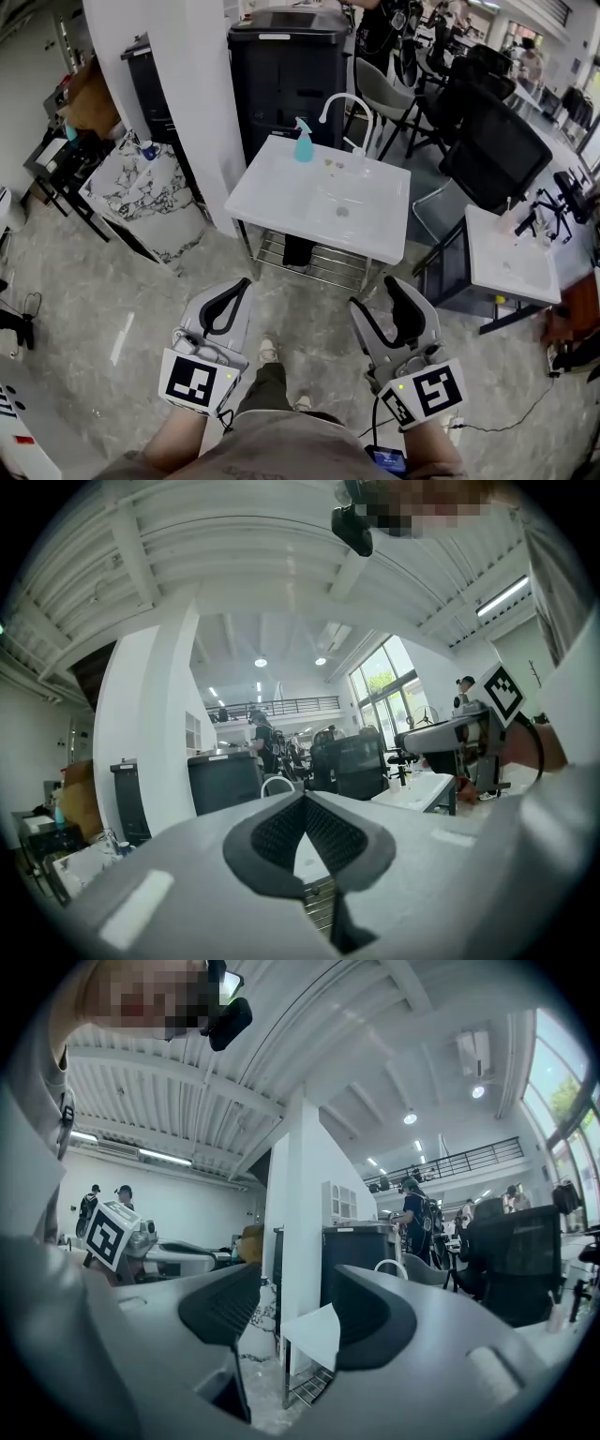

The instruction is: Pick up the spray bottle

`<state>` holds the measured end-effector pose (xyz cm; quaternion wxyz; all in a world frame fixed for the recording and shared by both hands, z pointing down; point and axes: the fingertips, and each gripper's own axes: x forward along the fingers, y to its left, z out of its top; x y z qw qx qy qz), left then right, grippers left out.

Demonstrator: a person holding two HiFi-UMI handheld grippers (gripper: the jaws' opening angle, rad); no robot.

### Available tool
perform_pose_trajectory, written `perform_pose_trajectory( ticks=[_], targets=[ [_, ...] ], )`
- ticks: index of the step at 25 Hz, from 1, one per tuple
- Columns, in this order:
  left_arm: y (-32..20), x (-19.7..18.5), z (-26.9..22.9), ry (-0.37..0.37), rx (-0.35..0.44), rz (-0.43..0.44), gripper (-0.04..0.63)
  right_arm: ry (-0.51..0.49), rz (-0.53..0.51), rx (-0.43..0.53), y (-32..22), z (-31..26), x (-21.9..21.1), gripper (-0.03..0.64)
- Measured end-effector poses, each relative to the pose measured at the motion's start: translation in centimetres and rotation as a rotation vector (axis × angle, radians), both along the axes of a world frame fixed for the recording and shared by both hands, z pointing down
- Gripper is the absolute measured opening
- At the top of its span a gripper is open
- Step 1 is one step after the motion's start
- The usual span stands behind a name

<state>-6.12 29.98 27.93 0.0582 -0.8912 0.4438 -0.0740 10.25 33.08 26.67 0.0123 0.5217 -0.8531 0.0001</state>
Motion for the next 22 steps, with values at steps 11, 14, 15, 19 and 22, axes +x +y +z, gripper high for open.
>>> perform_pose_trajectory(
  ticks=[11,14,15,19,22],
  targets=[
    [-13.1,-1.6,1.7,0.007,-0.035,0.039,0.000,0.031,-0.003,-0.043,-12.7,1.6,-3.4,0.262],
    [-17.2,-2.1,1.8,-0.001,-0.019,0.069,0.000,0.032,0.008,-0.052,-16.9,1.6,-4.3,0.262],
    [-18.5,-2.2,1.8,-0.003,-0.014,0.080,0.000,0.033,0.011,-0.057,-18.2,1.7,-4.5,0.262],
    [-23.5,-3.3,2.0,-0.011,-0.024,0.101,0.000,0.044,0.019,-0.071,-23.5,2.0,-6.0,0.262],
    [-26.8,-4.2,2.1,-0.005,-0.024,0.114,0.000,0.046,0.026,-0.082,-26.9,2.5,-7.2,0.265]
  ],
)
